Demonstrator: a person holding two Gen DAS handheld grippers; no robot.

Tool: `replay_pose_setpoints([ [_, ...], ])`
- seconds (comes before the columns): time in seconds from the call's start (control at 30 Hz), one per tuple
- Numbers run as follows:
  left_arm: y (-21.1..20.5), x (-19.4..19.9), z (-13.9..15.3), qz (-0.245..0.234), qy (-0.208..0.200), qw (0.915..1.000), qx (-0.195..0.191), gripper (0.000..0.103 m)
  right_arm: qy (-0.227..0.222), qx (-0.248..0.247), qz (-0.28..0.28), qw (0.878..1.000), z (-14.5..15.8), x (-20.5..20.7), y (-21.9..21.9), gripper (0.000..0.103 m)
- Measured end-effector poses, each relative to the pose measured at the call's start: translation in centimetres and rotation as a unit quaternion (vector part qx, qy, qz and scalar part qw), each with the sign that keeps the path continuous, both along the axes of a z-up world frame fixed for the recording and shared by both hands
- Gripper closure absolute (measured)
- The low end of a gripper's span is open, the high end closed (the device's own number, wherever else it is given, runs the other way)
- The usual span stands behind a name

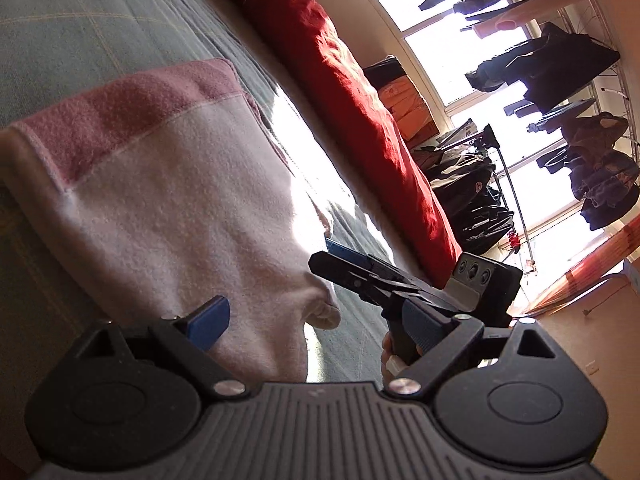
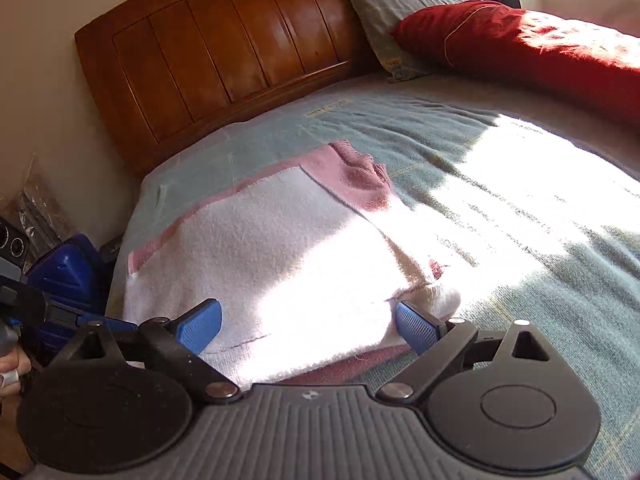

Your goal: Fold clothes

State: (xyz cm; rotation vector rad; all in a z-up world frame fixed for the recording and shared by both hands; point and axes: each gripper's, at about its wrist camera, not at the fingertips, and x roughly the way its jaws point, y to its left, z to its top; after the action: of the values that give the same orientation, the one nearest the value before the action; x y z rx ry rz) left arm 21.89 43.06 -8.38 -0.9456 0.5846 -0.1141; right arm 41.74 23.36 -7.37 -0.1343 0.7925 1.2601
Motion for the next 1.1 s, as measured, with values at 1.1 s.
replay_pose_setpoints([
  [1.1,-3.4,10.3,6.4,0.029,-0.016,0.9868,0.159,0.008,0.027,-0.114,-0.076,0.99,1.7,-12.2,-14.5,0.0],
])
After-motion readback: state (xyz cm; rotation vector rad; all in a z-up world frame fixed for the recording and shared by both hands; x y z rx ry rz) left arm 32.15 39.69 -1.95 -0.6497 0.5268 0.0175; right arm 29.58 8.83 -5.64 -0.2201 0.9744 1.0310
